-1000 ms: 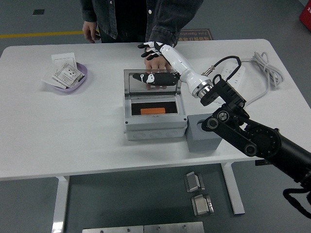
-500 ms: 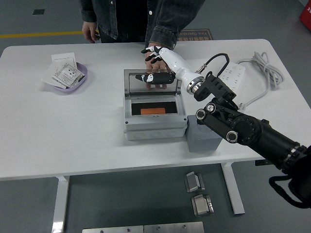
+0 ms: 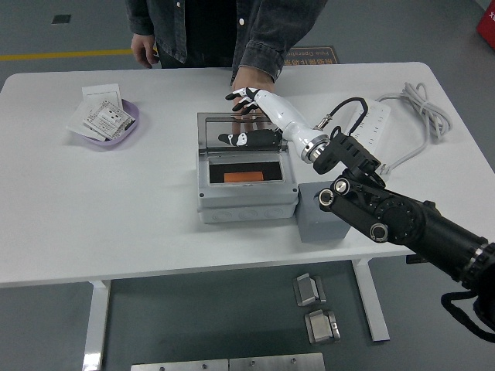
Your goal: Pick up the cylinder from the cube,place it in the box,flap close box
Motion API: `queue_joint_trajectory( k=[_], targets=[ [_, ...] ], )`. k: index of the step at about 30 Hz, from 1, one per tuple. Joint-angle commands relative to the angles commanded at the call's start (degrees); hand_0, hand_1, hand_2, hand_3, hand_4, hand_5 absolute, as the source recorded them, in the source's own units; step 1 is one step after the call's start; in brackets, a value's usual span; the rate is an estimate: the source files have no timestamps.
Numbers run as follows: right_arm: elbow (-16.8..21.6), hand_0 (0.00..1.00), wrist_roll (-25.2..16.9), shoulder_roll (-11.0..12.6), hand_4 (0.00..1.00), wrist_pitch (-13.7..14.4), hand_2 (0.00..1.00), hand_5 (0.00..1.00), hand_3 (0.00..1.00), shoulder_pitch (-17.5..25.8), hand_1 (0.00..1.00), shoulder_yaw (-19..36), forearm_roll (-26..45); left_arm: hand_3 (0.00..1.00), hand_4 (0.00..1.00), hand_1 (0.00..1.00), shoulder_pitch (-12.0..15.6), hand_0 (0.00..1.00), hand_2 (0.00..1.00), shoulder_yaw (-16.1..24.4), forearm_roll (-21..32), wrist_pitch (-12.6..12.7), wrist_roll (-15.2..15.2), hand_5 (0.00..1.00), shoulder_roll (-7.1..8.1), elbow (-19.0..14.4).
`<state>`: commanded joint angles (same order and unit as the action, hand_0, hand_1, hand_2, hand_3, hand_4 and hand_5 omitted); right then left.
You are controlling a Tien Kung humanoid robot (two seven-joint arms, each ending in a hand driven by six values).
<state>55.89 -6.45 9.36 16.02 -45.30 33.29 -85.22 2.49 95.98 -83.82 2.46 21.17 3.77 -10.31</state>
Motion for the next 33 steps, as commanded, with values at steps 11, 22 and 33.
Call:
queue_joint_trajectory(
  k=[11, 22, 33],
  targets=[
    [9.7, 0.744, 0.5, 5.3, 0.919, 0.5, 0.672, 0.437, 0.767, 5.0, 0.625, -1.5, 0.0, 0.685, 0.696, 0.681, 0.2, 0.659, 0.61, 0.0, 0.3, 0.1, -0.1, 0.322, -0.1, 0.0],
    [18.5, 0.743, 0.9, 9.6, 0.919, 1.2, 0.672, 0.444, 0.766, 10.4, 0.625, -0.8, 0.0, 0.685, 0.696, 0.681, 0.4, 0.659, 0.611, 0.0, 0.5, 0.1, -0.3, 0.324, -0.28, 0.0],
    [20.0, 0.743, 0.5, 10.2, 0.919, 1.4, 0.672, 0.449, 0.764, 13.7, 0.625, 0.8, 0.4, 0.685, 0.696, 0.681, 0.6, 0.659, 0.61, 0.3, 0.3, 0.1, -0.3, 0.325, -0.41, 0.0]
  ],
)
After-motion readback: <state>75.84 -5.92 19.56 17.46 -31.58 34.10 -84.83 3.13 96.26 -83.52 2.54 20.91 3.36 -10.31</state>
